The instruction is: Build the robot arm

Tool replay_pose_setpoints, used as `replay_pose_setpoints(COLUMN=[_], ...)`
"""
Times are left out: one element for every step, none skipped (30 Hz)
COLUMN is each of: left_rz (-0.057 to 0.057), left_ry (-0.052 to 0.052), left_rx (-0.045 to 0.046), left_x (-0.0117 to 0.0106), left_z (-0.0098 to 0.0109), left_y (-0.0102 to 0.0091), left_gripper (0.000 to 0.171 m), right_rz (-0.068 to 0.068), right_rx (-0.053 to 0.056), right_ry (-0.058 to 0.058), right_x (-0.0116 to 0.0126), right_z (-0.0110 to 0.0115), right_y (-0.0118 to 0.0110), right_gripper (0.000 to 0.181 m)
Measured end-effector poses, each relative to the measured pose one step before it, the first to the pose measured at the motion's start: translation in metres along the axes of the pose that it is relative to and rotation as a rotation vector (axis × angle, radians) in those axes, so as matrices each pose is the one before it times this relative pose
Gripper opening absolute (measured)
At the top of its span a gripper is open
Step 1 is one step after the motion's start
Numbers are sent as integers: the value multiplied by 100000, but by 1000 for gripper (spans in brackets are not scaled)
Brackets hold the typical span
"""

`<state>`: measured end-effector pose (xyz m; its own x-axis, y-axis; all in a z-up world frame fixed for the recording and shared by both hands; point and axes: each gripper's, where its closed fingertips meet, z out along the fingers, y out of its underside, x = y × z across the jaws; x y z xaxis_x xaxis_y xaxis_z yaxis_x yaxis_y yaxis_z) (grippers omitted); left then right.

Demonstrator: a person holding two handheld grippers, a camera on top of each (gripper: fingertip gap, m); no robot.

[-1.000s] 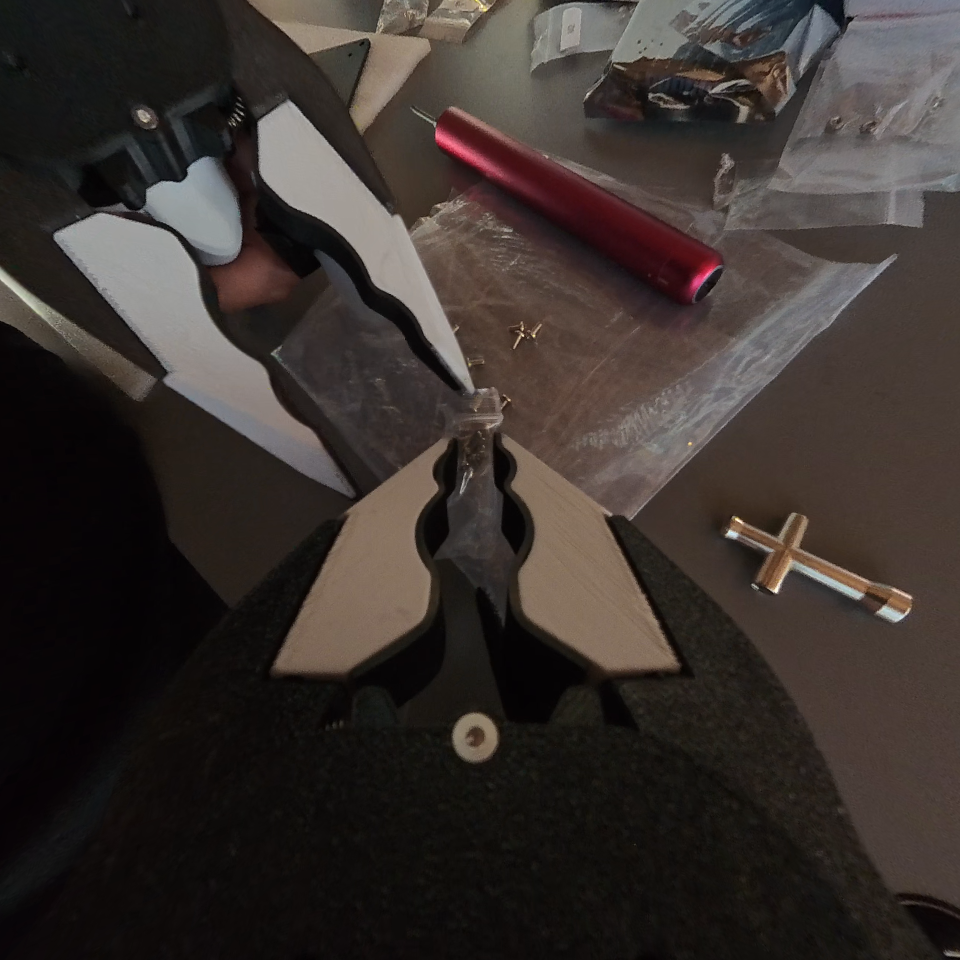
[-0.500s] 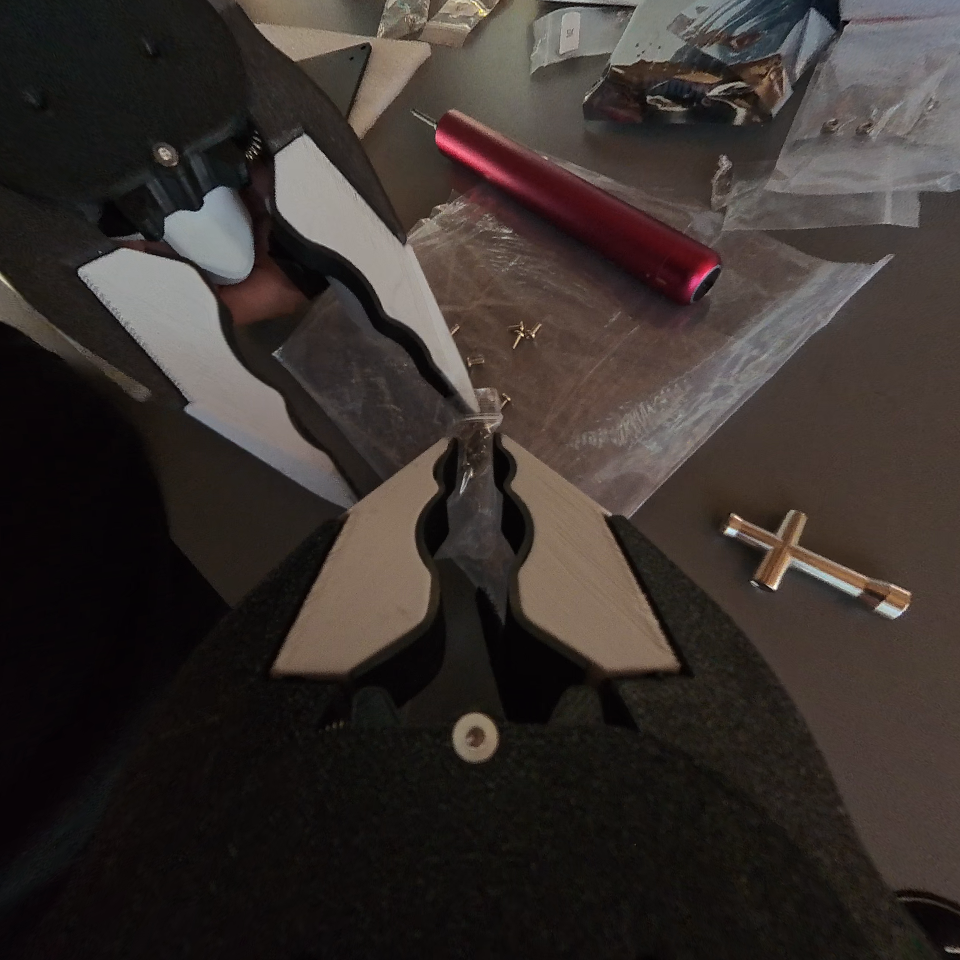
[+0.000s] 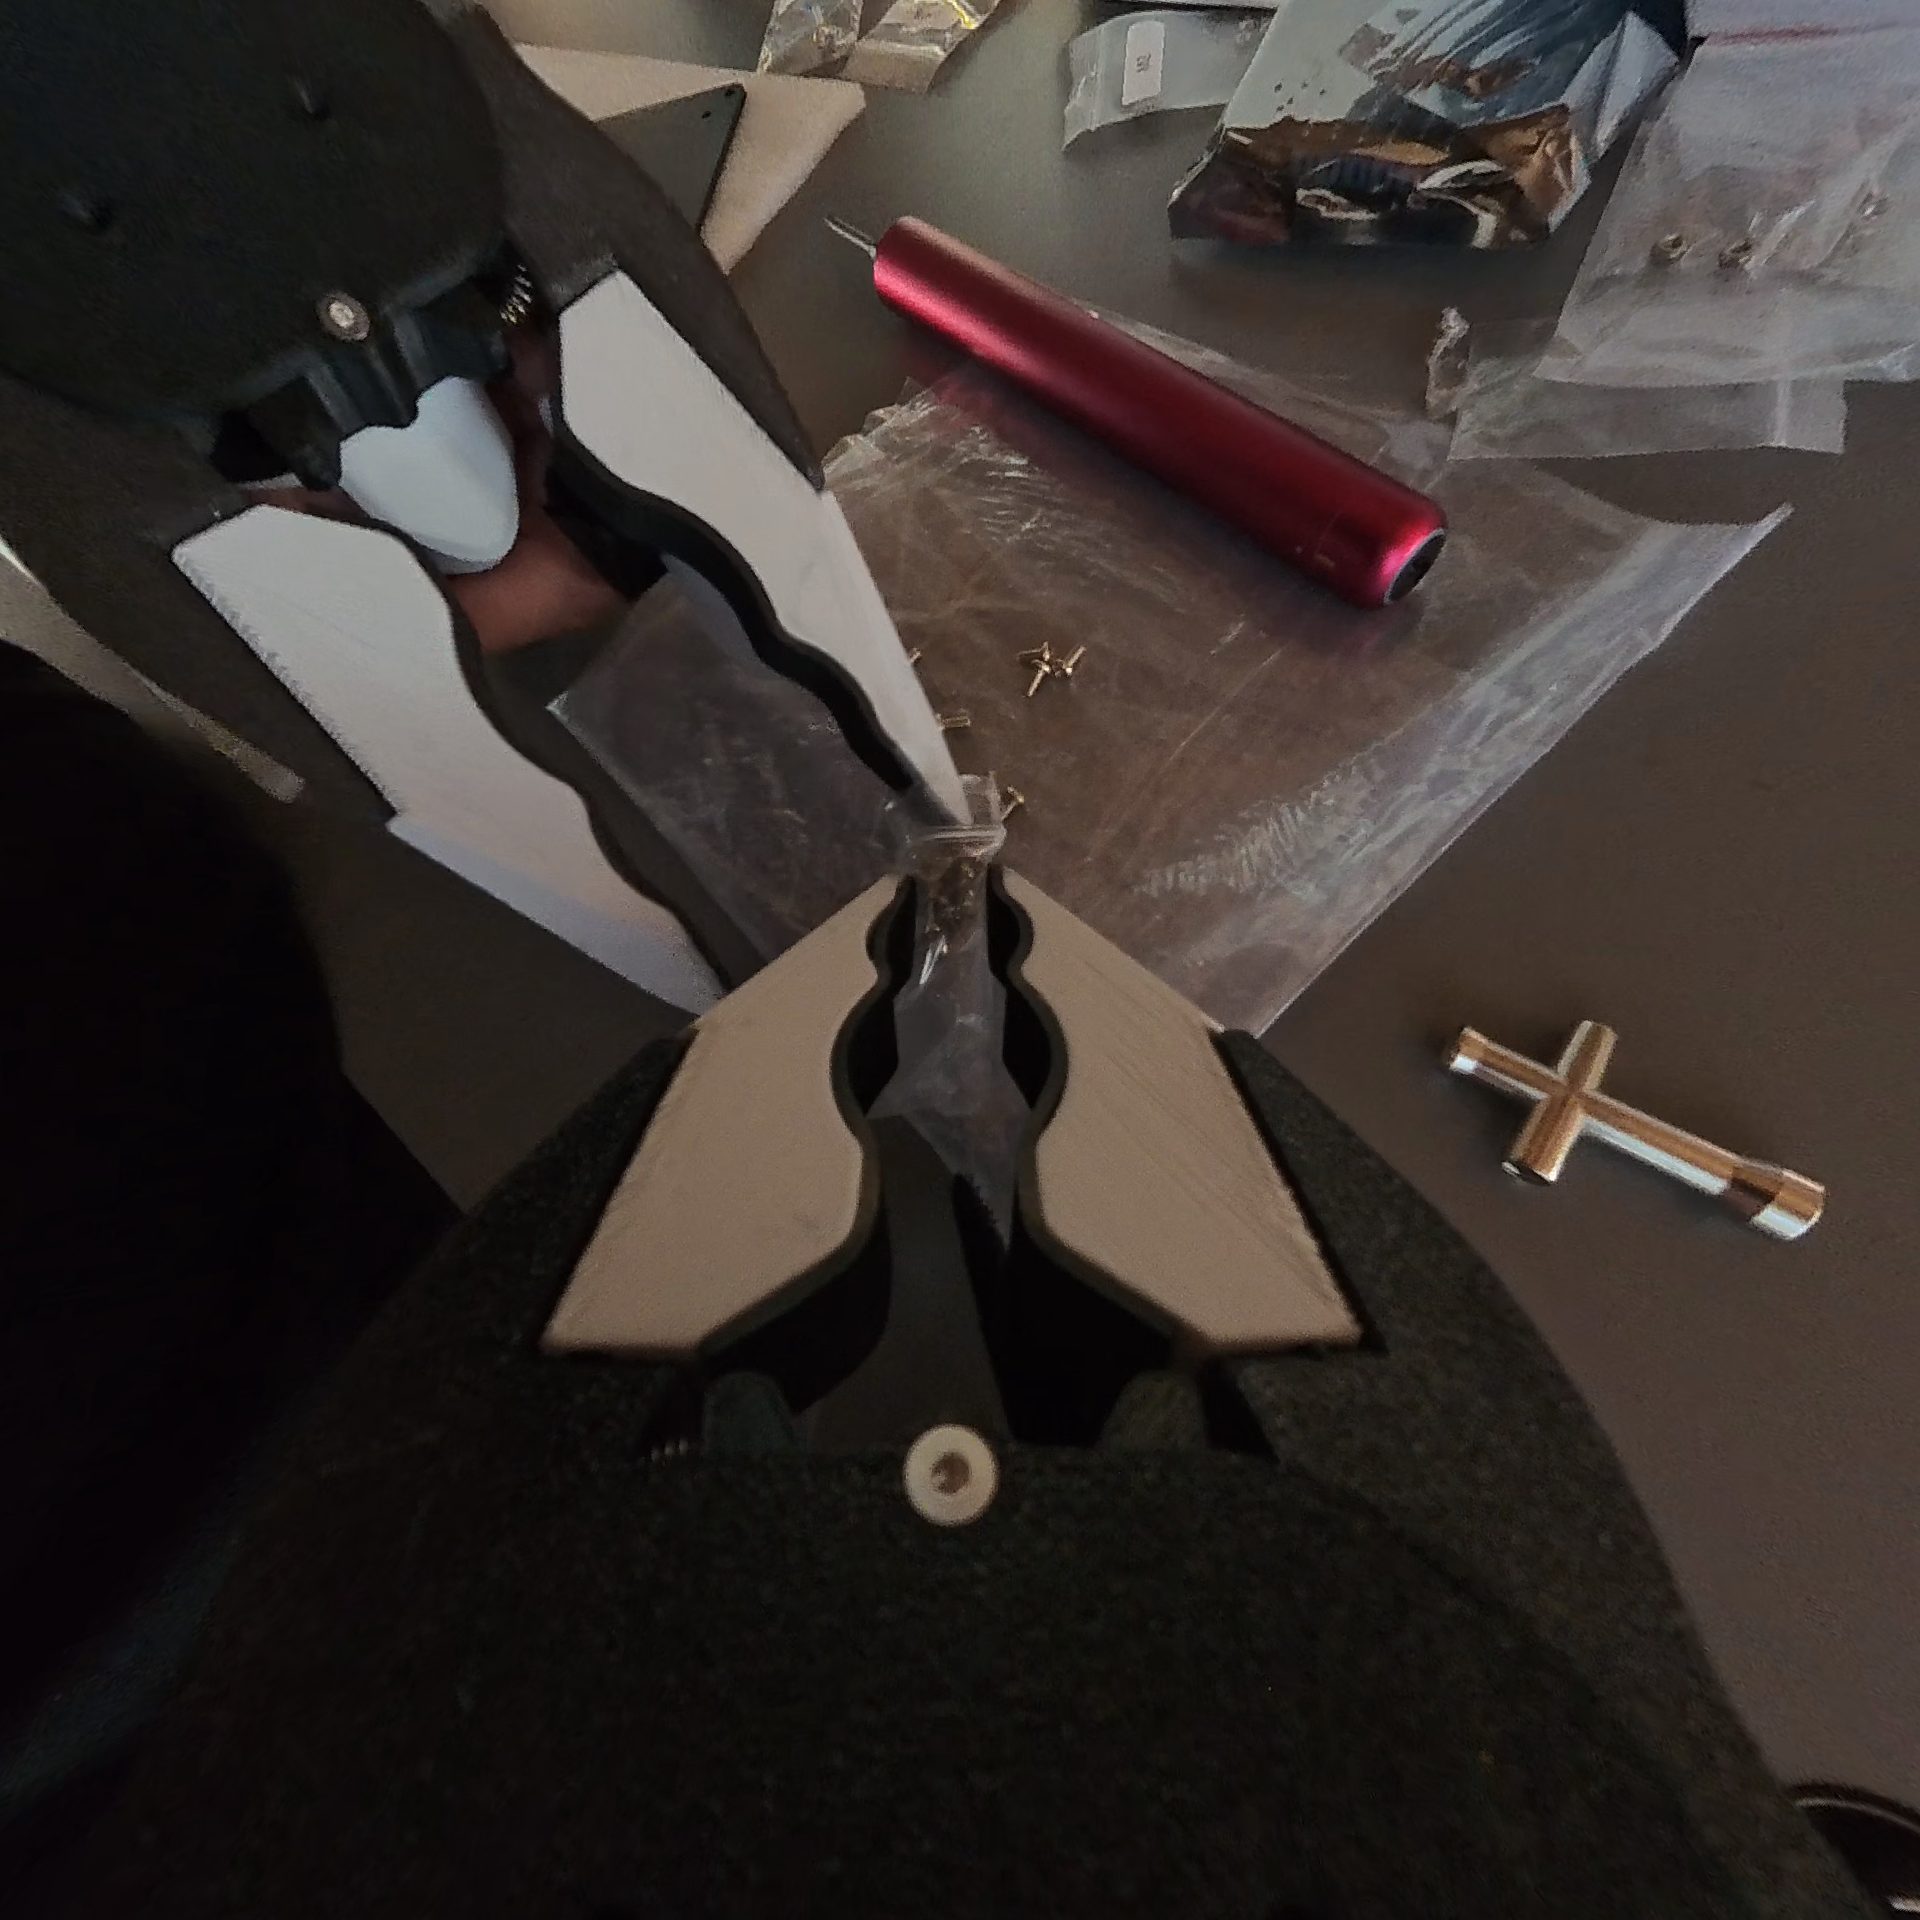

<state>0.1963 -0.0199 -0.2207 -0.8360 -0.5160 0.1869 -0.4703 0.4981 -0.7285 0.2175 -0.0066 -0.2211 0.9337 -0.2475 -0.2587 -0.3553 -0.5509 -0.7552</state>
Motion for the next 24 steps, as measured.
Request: replay_pose_setpoints(left_rz=[-402, -132, 78, -103, -366, -420, -251, -23, -6, -213, -288, -115, -17, -13, 150, 321, 276, 56, -177, -351, -372, -111, 330, 595], left_ry=[-367, -515, -242, 27, 363, 511, 319, 190, 214, 81, -202, -184, -229, -378, -536, -636, -553, -406, -174, 144, 428, 332, 81, -41], left_rx=[-180, -259, -129, 105, 199, 228, 172, 123, 275, 213, 8, -49, 51, -140, -221, -186, -315, -172, 254, 587, 493, 225, 17, -258], left_x=[-115, -132, -74, -42, 32, 62, 59, 56, 68, 38, -12, -2, -26, -42, -84, -87, -91, -80, -45, 3, 64, 64, 37, 41], left_z=[-52, -59, -64, -61, -58, -49, -25, -33, -32, -21, -10, -6, -13, -19, -22, -46, -42, -46, -47, -47, -20, 10, 37, 59], left_y=[-4, 28, 46, 35, 27, 17, 22, 14, -9, -8, 21, 41, 36, 58, 65, 48, 63, 36, -40, -108, -108, -92, -62, -24], left_gripper=[52, 52, 52, 52, 52, 52, 52, 52, 52, 52, 52, 52, 52, 52, 52, 52, 52, 52, 52, 52, 52, 52, 52, 52], right_rz=[60, 214, 165, 109, 122, 76, 0, -93, -66, -32, -81, 4, 52, 43, 47, 36, 28, -2, -16, -30, 2, 23, -15, 9], right_rx=[265, 61, 123, 128, 31, -80, -208, -244, -213, -104, 63, 26, 16, -8, 16, -37, -60, 50, 83, 40, -21, -17, 37, 39], right_ry=[-74, 12, 15, 16, 57, -1, 46, 63, 51, 1, -22, -72, -32, -3, 0, 0, -7, -15, -3, 15, -12, -17, -14, -60], right_x=[2, 25, 19, 21, 21, 13, 11, 10, 7, 0, -9, -8, -3, -3, 9, 7, -3, 1, 0, -5, -2, 5, -1, -7], right_z=[-33, -12, -22, -14, -5, 9, 30, 27, 29, 15, -2, -6, -1, -1, -6, 12, 10, -4, -8, 2, 13, -1, 3, -5], right_y=[-28, 5, -3, -9, -6, 6, 19, 27, 23, 11, -13, 2, 11, 1, 0, 4, 10, -2, -14, -2, 5, -1, -5, 0], right_gripper=[12, 12, 12, 12, 12, 12, 12, 12, 12, 12, 11, 12, 12, 12, 12, 12, 12, 12, 11, 11, 12, 12, 12, 12])
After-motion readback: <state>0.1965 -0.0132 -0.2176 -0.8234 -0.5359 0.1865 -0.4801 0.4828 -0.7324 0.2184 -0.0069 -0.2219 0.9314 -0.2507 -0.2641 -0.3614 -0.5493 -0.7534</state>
